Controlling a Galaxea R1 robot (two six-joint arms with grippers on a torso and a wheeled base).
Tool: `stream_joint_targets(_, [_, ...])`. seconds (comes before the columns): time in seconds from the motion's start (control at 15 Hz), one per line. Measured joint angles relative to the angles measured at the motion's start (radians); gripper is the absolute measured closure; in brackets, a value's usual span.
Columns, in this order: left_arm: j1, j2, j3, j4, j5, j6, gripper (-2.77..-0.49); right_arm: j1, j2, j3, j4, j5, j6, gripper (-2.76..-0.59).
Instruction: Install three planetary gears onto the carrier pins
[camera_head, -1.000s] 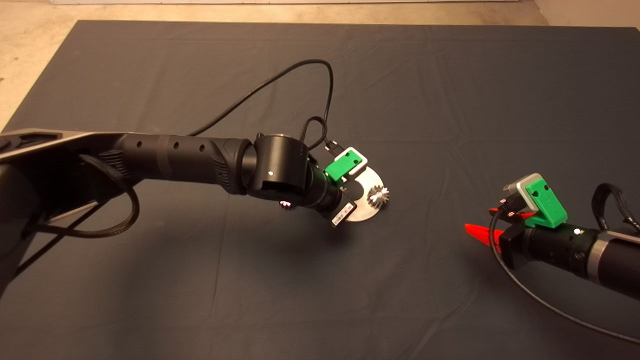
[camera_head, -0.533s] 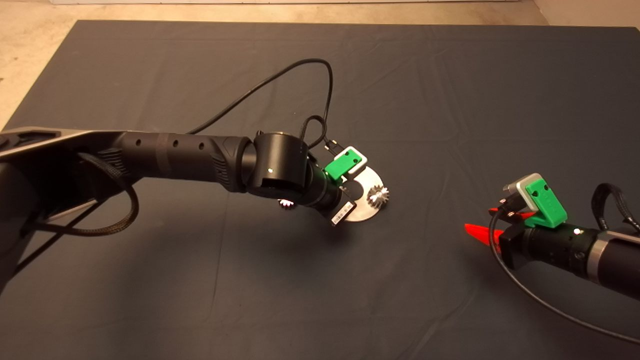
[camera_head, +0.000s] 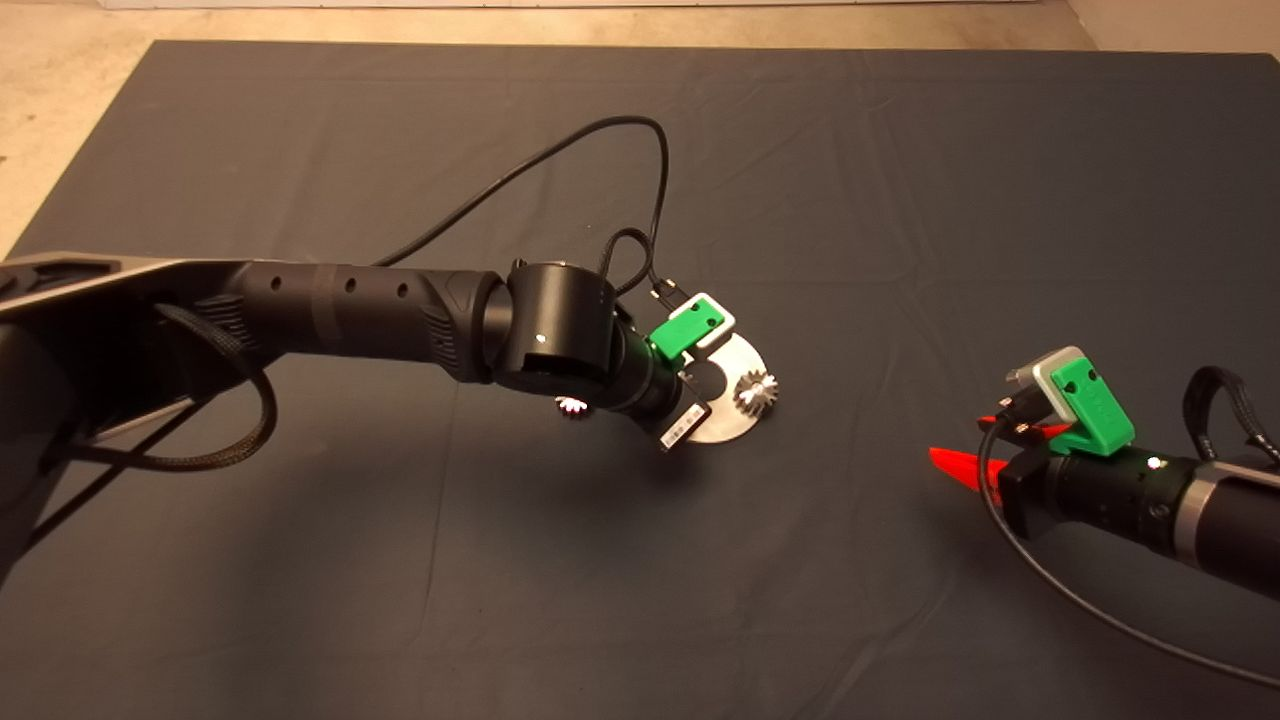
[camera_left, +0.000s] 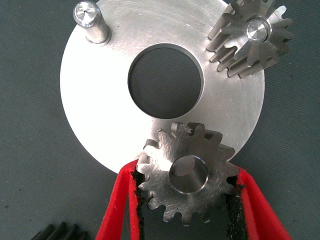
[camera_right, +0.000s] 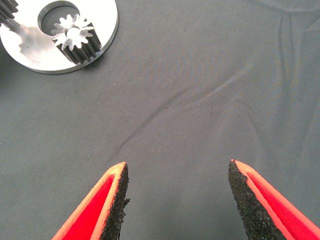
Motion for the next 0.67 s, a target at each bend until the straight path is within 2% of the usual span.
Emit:
stream_joint_targets(0.2, [-0.002, -0.007, 0.000, -0.011, 0.001, 0.037, -0.71, 0.000, 0.000, 0.000, 0.000, 0.000, 0.000, -1.47])
stream_joint_targets(0.67, [-0.006, -0.019, 0.000, -0.019, 0.008, 0.037, -0.71, 0.000, 0.002, 0.000, 0.000, 0.000, 0.000, -1.47])
